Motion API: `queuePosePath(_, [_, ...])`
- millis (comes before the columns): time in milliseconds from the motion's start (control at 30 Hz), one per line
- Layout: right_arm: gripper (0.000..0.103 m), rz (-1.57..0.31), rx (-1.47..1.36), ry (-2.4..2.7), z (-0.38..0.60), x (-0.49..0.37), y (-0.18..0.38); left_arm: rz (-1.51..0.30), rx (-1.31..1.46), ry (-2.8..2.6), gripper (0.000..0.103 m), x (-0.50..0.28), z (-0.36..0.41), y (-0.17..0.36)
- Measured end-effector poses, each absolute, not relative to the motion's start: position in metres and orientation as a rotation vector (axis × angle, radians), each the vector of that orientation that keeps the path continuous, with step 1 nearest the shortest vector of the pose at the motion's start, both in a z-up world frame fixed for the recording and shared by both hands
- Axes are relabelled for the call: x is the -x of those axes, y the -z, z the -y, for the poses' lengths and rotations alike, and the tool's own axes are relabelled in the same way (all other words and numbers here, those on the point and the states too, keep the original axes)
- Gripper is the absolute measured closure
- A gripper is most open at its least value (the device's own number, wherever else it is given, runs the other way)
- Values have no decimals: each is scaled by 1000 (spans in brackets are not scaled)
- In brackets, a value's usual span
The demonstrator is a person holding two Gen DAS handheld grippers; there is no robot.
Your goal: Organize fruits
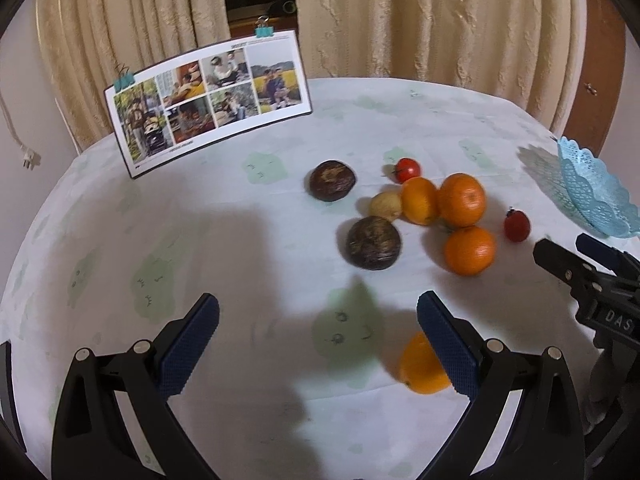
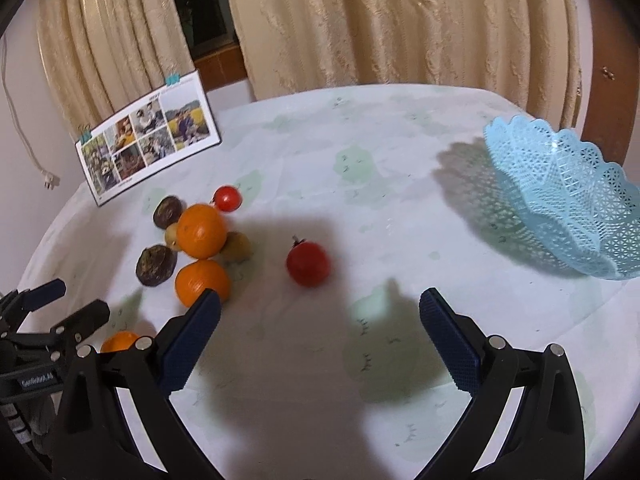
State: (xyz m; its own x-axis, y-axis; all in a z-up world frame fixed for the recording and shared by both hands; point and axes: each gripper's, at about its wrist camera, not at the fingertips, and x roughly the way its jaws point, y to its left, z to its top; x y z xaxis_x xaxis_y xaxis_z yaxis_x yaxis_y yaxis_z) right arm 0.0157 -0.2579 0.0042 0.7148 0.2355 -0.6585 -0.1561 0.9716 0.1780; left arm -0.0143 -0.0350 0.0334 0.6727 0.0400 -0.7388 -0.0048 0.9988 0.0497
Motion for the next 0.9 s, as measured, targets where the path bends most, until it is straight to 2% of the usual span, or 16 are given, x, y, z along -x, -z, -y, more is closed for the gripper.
queuePosePath(800, [2,-715,-209,-210,278,-15,-4,-916,-41,84,5,14,72,-11])
queuePosePath(833, [2,-715,-209,-210,278,-15,-4,-926,-33,91,6,14,71,-8])
queuePosePath(900, [2,-716,-206,-209,278,-15,-4,-937,-21,102,15,14,70,-6])
